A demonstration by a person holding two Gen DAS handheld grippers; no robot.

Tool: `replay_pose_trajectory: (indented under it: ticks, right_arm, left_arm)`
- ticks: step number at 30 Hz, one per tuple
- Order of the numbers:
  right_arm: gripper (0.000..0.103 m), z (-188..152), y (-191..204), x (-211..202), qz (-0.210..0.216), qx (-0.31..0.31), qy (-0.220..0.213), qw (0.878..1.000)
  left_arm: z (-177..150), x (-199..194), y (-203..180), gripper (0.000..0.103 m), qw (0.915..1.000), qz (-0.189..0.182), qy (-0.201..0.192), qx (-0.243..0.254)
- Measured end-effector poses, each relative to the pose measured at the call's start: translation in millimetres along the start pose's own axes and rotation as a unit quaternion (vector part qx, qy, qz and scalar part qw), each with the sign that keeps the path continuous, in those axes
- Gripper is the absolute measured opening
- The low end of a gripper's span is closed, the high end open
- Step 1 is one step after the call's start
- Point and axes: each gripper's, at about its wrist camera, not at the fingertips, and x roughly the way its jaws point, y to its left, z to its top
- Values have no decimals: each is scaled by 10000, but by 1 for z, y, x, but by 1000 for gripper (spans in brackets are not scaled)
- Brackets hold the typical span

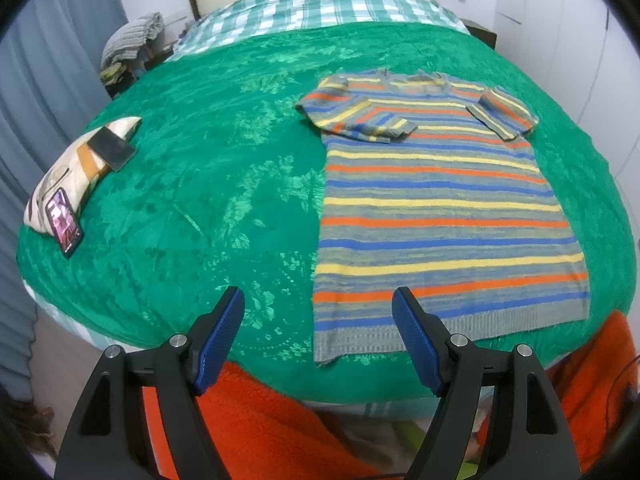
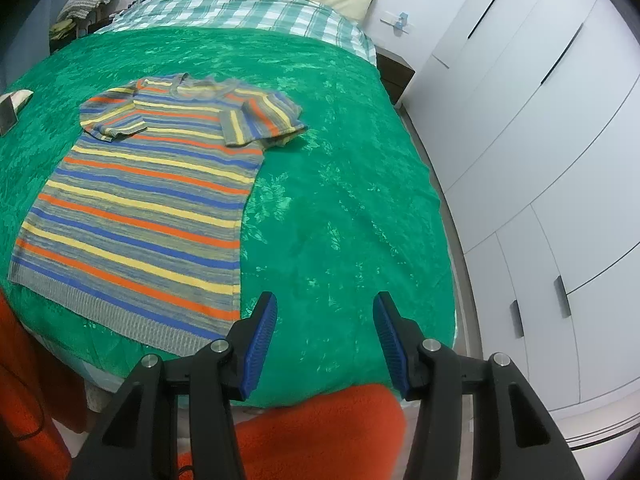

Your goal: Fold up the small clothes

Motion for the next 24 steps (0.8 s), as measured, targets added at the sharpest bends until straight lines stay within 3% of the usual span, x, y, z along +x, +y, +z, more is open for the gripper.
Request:
replay_pose_trajectory:
  ticks: [10, 12, 14, 19, 24]
  right_arm:
    - [50, 0, -3, 4, 27, 54, 31, 10000]
    - [52, 0, -4, 9, 206, 65, 61, 9997]
    - [52, 7, -8, 18, 706, 62, 60, 9975]
    - [52, 60, -11, 45, 785, -429, -593, 9942]
    - [52, 135, 36, 94, 1569, -1089, -916, 9773]
  left_arm:
    - [-1, 1, -3, 78, 10000, 57, 7, 50]
    - [-1, 2, -3, 78, 10000, 75, 26, 59]
    - [-2, 2, -2, 78, 9999, 94, 35, 71]
    - [-3, 2, 2, 82, 9998, 178, 40, -8]
    - [-2, -1, 8, 82, 9995, 212, 154, -164]
